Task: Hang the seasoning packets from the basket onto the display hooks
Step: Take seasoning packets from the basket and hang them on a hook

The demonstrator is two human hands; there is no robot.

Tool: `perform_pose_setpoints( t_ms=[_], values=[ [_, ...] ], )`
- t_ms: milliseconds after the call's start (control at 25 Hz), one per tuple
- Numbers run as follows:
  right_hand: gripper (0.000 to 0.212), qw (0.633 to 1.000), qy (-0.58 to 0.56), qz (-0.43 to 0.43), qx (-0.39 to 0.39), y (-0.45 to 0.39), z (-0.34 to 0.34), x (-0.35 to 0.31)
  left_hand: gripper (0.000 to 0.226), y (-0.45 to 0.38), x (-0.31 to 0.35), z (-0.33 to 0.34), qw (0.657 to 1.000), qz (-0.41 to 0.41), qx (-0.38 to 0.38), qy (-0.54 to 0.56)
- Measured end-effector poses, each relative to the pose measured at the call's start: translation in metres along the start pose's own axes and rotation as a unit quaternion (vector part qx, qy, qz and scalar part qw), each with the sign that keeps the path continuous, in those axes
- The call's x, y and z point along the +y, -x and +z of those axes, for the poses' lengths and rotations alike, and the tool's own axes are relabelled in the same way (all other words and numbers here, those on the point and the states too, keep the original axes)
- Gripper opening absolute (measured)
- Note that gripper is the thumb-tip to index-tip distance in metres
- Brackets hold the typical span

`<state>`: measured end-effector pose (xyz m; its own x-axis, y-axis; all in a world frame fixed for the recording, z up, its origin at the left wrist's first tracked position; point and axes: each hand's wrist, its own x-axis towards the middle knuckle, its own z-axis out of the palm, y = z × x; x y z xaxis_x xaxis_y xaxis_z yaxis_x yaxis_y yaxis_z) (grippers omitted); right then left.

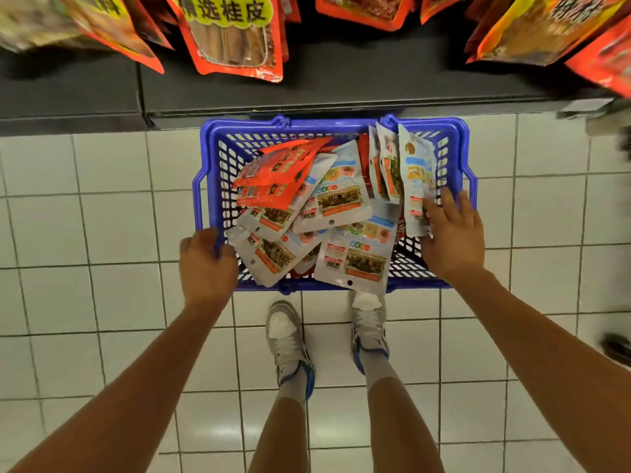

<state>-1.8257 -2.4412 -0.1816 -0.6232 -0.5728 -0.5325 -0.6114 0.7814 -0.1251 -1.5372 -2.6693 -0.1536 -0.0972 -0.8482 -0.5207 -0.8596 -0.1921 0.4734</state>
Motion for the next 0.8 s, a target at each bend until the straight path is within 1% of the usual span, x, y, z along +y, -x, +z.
perform_pose_setpoints(
  t_ms=[40,80,120,160,200,240,280,360,400,440,480,520,560,600,640,680,720,760,800],
  values=[
    [0.071,0.998,-0.059,-0.002,0.000,0.002,-0.004,-0.004,0.023,0.011,0.007,0.007,0.999,0.026,-0.021,0.017],
    [0.062,0.989,-0.147,0.010,0.013,0.007,-0.010,-0.007,0.019,0.024,0.016,0.014,0.998,0.042,-0.047,0.026],
    [0.051,0.971,-0.235,0.027,0.036,0.016,-0.019,-0.009,0.018,0.035,0.026,0.022,0.995,0.054,-0.075,0.023],
    [0.040,0.953,-0.295,0.035,0.060,0.028,-0.030,-0.011,0.020,0.044,0.036,0.029,0.992,0.073,-0.099,0.008],
    [0.031,0.946,-0.313,0.026,0.077,0.040,-0.042,-0.012,0.027,0.052,0.046,0.034,0.987,0.099,-0.123,-0.014],
    [0.027,0.950,-0.300,-0.007,0.087,0.053,-0.057,-0.011,0.041,0.060,0.057,0.036,0.978,0.135,-0.152,-0.033],
    [0.026,0.954,-0.283,-0.045,0.084,0.064,-0.074,-0.010,0.058,0.068,0.068,0.037,0.964,0.186,-0.185,-0.045],
    [0.024,0.954,-0.279,-0.107,0.024,0.081,-0.107,-0.011,0.086,0.081,0.089,0.035,0.920,0.313,-0.227,-0.068],
    [0.020,0.949,-0.285,-0.131,-0.022,0.085,-0.119,-0.012,0.093,0.085,0.101,0.031,0.897,0.361,-0.243,-0.076],
    [0.012,0.940,-0.295,-0.154,-0.076,0.086,-0.128,-0.017,0.095,0.087,0.110,0.027,0.884,0.373,-0.273,-0.071],
    [0.017,0.930,-0.304,-0.165,-0.126,0.084,-0.131,-0.022,0.090,0.086,0.118,0.021,0.880,0.348,-0.320,-0.052],
    [0.028,0.919,-0.316,-0.162,-0.171,0.082,-0.133,-0.030,0.078,0.083,0.123,0.015,0.880,0.298,-0.369,-0.025],
    [0.033,0.907,-0.336,-0.144,-0.208,0.076,-0.132,-0.037,0.061,0.078,0.125,0.010,0.879,0.242,-0.411,-0.011],
    [0.030,0.893,-0.366,-0.121,-0.232,0.071,-0.129,-0.043,0.042,0.073,0.123,0.005,0.880,0.199,-0.431,-0.005],
    [0.022,0.872,-0.415,-0.096,-0.239,0.065,-0.125,-0.048,0.027,0.069,0.119,0.002,0.889,0.168,-0.426,0.002],
    [0.014,0.842,-0.489,-0.055,-0.220,0.057,-0.118,-0.049,0.019,0.066,0.112,-0.002,0.900,0.138,-0.412,0.016],
    [0.011,0.812,-0.554,-0.001,-0.185,0.049,-0.108,-0.049,0.018,0.064,0.106,-0.006,0.912,0.105,-0.393,0.039],
    [0.011,0.819,-0.553,0.036,-0.147,0.040,-0.092,-0.045,0.018,0.062,0.099,-0.009,0.922,0.068,-0.374,0.068],
    [0.015,0.877,-0.466,0.036,-0.112,0.031,-0.073,-0.039,0.018,0.060,0.092,-0.010,0.929,0.030,-0.356,0.096]
  ],
)
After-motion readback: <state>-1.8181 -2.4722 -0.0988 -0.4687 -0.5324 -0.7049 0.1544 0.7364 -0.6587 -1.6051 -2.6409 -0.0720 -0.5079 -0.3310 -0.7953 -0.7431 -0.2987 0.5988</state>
